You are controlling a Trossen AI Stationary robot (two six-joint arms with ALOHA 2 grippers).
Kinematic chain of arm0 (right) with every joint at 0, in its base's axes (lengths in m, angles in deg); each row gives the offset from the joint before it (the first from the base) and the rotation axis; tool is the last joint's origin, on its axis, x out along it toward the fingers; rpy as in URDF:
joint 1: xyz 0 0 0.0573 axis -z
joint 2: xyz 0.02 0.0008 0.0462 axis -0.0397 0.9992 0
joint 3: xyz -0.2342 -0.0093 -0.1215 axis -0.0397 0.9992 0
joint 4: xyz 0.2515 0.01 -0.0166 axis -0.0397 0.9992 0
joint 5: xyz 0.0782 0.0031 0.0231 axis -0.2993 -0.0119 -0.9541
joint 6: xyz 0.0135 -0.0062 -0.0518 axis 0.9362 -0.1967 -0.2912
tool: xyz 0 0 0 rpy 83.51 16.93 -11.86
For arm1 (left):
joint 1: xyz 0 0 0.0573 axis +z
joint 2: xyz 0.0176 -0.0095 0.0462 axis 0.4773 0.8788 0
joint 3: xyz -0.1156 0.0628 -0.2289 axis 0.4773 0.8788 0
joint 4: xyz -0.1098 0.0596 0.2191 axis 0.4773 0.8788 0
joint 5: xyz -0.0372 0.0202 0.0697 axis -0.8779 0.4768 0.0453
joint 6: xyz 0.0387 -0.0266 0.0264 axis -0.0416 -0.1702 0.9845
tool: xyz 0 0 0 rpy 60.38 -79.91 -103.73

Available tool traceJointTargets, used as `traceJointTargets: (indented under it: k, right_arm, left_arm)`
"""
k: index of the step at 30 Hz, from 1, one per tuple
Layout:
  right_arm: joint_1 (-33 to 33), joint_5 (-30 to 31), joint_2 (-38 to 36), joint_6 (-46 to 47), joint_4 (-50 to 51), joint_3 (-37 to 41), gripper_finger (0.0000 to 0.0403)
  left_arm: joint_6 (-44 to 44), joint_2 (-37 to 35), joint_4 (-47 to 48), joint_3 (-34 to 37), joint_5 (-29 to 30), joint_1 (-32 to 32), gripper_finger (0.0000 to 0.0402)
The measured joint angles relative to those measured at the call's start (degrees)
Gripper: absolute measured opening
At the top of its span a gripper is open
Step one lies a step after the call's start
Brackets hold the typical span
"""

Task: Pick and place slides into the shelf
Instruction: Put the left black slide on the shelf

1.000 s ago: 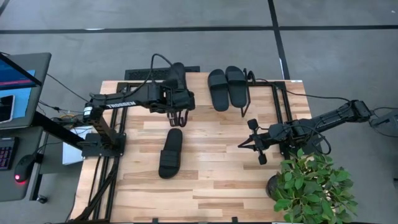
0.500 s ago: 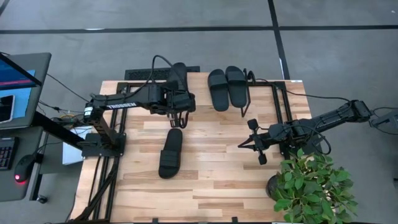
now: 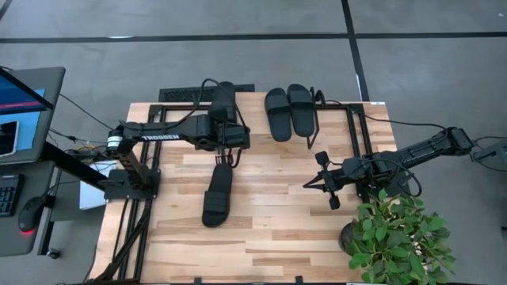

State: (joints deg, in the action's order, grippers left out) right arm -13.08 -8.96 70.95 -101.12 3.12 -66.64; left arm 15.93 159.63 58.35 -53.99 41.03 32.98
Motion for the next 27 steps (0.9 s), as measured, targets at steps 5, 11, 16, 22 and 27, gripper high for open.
traceJointTargets:
  k: [5,11,16,22,27]
  right_arm:
    - [0.00,0.00,0.00,0.00,0.00,0.00,0.0000]
    - [0.00,0.00,0.00,-0.01,0.00,0.00,0.0000]
    - [0.00,0.00,0.00,-0.02,0.00,0.00,0.0000]
    - [0.00,0.00,0.00,-0.02,0.00,0.00,0.0000]
    - [0.00,0.00,0.00,-0.02,0.00,0.00,0.0000]
  left_arm:
    - [0.21,0.00,-0.99,0.69,-0.42,0.02,0.0000]
    - [0.14,0.00,-1.89,0.69,-0.64,0.04,0.0000]
    - [0.10,0.00,-1.96,0.69,-0.65,0.06,0.0000]
    - [-0.32,0.00,-1.99,0.69,-0.67,0.13,0.0000]
    - [-0.42,0.00,-3.48,0.69,-1.08,0.13,0.0000]
